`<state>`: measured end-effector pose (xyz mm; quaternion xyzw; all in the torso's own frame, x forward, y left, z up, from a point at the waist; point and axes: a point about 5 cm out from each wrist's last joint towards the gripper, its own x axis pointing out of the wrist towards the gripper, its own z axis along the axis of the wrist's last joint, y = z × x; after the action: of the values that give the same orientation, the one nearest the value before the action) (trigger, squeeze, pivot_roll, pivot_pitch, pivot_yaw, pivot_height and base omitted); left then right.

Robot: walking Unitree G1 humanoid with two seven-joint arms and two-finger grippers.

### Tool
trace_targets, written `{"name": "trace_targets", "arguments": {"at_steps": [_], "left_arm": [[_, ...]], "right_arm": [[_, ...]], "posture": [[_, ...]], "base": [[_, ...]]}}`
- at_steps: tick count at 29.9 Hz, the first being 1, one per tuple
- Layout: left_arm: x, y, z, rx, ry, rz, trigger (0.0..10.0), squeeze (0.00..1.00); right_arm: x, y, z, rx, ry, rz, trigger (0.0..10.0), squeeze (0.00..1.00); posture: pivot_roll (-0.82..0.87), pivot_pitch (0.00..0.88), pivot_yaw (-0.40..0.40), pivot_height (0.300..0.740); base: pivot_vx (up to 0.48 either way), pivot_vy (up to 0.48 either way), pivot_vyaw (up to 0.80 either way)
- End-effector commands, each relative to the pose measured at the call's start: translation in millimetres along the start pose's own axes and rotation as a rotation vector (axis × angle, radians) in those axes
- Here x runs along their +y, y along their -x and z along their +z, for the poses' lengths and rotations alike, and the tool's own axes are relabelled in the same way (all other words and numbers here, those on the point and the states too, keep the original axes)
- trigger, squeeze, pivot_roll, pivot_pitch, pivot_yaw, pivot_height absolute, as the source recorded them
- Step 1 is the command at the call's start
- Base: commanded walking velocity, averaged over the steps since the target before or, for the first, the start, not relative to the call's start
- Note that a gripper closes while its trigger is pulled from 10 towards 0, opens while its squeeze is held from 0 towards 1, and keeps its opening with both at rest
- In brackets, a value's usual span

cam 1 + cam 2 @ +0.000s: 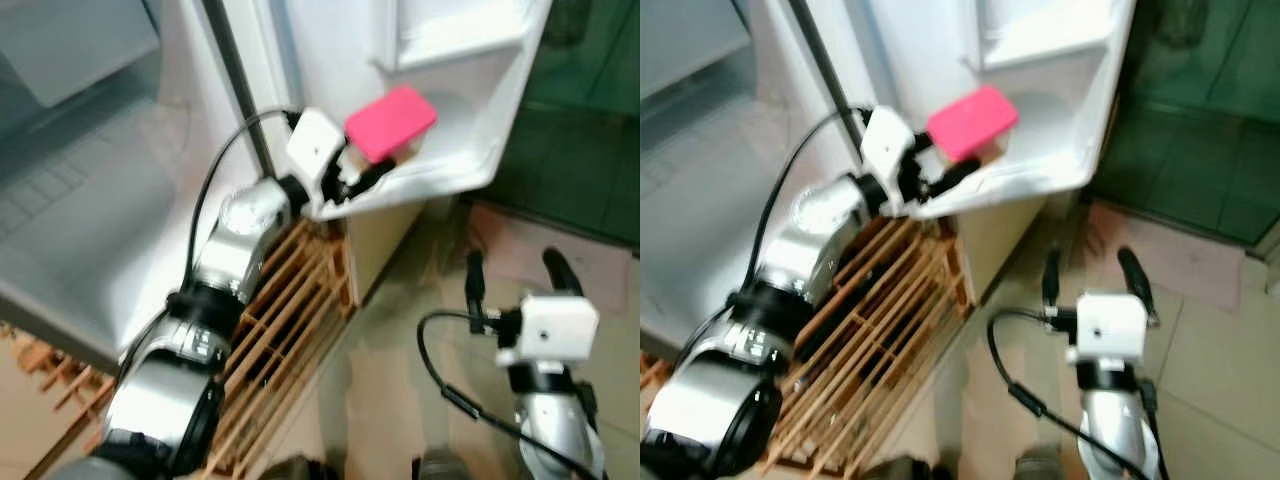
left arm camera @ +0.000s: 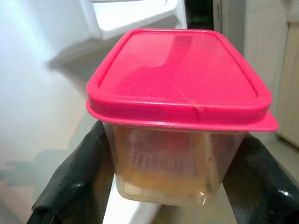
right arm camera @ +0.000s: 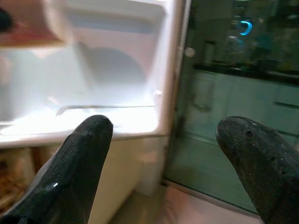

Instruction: Restocking fridge

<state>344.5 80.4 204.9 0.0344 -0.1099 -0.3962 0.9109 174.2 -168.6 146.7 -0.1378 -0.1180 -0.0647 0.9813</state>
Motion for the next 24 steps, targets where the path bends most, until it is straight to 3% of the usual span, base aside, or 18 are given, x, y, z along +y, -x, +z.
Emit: {"name": "trace_targets", "arguments": {"at_steps": [1,4,7,11,15,18,24], "left_arm": [[-12.0,23.2,-3,0.031,0.070,0.017,10.0,0.00],[-33.6,40.9,-10,0.041,0.057,-0.005,10.0,0.00],[-37.4,32.5,-16,0.050,-0.022,-0.017,10.0,0.00],[-35.8,21.5,-13,0.012,-0.011,-0.030,10.0,0.00],[-37.8,24.2,-9,0.025,0.016,-0.019,10.0,0.00],[-46.2,31.2,-7,0.057,0.039,-0.017,10.0,0.00],[-49.4,30.2,-8,0.054,0.042,-0.022,10.0,0.00]], "right_arm": [[-2.8,7.6,9,-0.014,0.023,0.001,10.0,0.00],[-5.3,11.8,11,-0.012,0.035,-0.003,10.0,0.00],[-2.8,6.8,7,-0.008,0.033,-0.001,10.0,0.00],[1.9,-2.6,8,-0.035,0.029,0.023,10.0,0.00],[0.6,-5.0,8,-0.037,0.032,0.018,10.0,0.00],[0.2,-3.8,7,-0.026,0.033,0.014,10.0,0.00],[3.0,-4.2,6,-0.021,0.028,0.020,10.0,0.00]], "posture": [[-0.29,0.089,0.180,0.725],[-0.28,0.086,0.172,0.725],[-0.27,0.081,0.167,0.725],[-0.27,0.063,0.167,0.725],[-0.27,0.060,0.168,0.725],[-0.27,0.058,0.169,0.725],[-0.27,0.060,0.168,0.725]], "base": [[0.000,0.000,0.00],[0.000,0.000,0.00],[0.000,0.000,0.00],[0.134,0.000,0.00],[0.267,0.000,0.00],[0.335,0.279,0.00],[0.381,0.290,0.00]]}}
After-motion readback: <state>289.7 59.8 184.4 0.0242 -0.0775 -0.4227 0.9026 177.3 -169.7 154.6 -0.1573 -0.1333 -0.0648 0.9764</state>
